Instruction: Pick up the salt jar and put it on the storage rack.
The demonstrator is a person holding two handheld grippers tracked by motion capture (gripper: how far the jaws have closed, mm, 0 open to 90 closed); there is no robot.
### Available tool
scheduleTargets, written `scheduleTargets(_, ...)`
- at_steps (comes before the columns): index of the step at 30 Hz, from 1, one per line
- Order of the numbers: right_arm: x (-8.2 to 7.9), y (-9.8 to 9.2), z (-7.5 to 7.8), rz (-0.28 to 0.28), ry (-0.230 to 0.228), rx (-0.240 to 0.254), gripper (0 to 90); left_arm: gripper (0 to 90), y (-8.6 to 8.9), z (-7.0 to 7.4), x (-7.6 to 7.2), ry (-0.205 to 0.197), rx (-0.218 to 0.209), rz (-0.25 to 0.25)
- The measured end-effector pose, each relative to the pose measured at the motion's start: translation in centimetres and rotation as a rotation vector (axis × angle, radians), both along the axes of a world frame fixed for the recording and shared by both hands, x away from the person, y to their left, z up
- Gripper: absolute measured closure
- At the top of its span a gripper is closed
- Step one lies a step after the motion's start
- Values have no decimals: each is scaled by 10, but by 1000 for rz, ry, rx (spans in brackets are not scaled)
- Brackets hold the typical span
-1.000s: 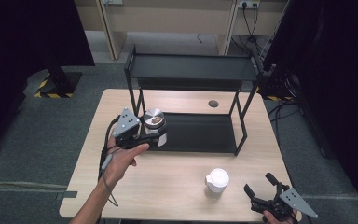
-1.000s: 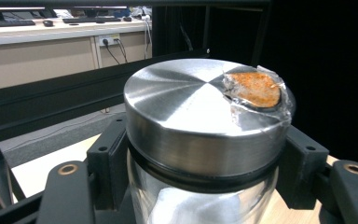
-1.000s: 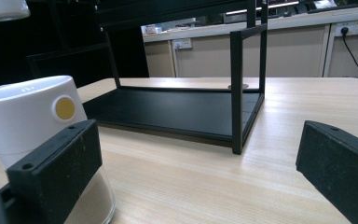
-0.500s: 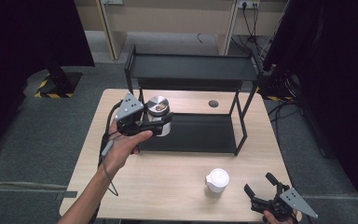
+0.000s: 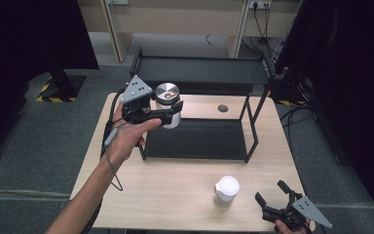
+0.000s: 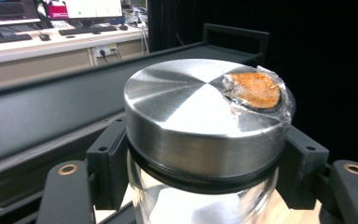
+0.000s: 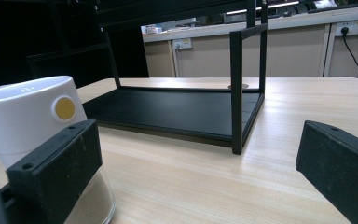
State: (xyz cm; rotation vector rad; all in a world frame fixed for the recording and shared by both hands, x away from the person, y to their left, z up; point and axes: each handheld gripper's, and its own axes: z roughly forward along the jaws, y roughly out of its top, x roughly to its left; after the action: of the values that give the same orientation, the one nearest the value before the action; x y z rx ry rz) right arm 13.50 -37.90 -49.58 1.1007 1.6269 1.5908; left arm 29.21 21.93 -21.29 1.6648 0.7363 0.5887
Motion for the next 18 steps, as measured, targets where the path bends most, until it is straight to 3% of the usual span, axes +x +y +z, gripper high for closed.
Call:
scheduleTargets(3, 0, 0, 0, -1, 2, 1, 2, 311, -4, 13, 3, -9, 9, 14)
scheduleTargets(11, 0, -1, 0, -2, 1, 3, 1, 311, -11, 31, 10, -14, 11, 33)
scheduleTargets(18, 0, -1, 0, -1, 1, 3, 1, 311, -16, 39, 17, -14, 8, 54)
